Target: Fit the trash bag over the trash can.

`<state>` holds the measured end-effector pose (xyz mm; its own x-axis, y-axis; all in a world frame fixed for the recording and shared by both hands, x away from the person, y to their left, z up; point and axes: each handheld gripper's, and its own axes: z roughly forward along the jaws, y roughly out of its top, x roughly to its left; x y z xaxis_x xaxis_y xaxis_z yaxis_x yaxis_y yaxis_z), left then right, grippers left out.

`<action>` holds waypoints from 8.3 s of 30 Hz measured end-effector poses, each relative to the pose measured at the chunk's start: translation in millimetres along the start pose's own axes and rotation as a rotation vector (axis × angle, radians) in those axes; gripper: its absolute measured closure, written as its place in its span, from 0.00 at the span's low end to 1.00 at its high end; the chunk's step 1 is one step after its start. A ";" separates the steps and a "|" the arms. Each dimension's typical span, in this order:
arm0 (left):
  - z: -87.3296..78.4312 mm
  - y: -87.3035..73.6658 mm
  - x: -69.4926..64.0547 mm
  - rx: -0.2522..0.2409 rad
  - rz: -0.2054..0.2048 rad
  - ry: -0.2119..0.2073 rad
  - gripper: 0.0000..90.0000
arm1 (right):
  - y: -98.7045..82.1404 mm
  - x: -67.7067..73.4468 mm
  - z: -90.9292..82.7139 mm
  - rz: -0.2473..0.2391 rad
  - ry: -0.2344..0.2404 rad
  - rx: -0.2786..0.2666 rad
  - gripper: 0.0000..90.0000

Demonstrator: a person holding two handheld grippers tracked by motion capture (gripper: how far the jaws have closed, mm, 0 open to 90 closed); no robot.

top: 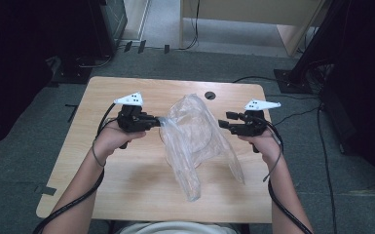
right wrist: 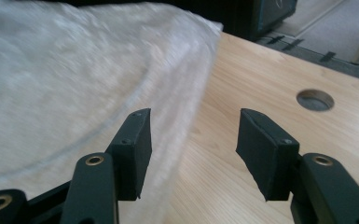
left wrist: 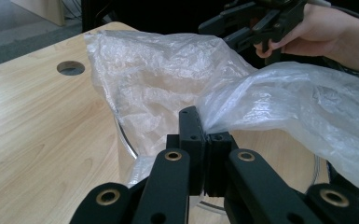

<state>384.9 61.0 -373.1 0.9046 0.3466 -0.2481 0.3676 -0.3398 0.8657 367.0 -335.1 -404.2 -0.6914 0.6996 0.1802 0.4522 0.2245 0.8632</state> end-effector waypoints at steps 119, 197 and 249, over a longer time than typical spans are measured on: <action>30.5 -5.1 -13.4 0.144 -0.035 -0.079 0.96 | 34.6 66.9 48.4 -0.172 0.090 0.049 0.76; 50.1 0.0 -6.0 0.138 -0.020 0.082 0.83 | 50.9 91.7 17.9 -0.254 0.303 0.012 0.52; -18.0 -12.9 -11.4 0.015 0.139 -0.039 0.47 | 26.4 59.3 -31.4 -0.267 0.186 0.023 0.49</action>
<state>366.0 77.2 -373.7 0.9545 0.2616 -0.1434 0.2414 -0.3953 0.8863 320.2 -309.0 -355.8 -0.8775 0.4783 0.0336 0.2521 0.4007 0.8809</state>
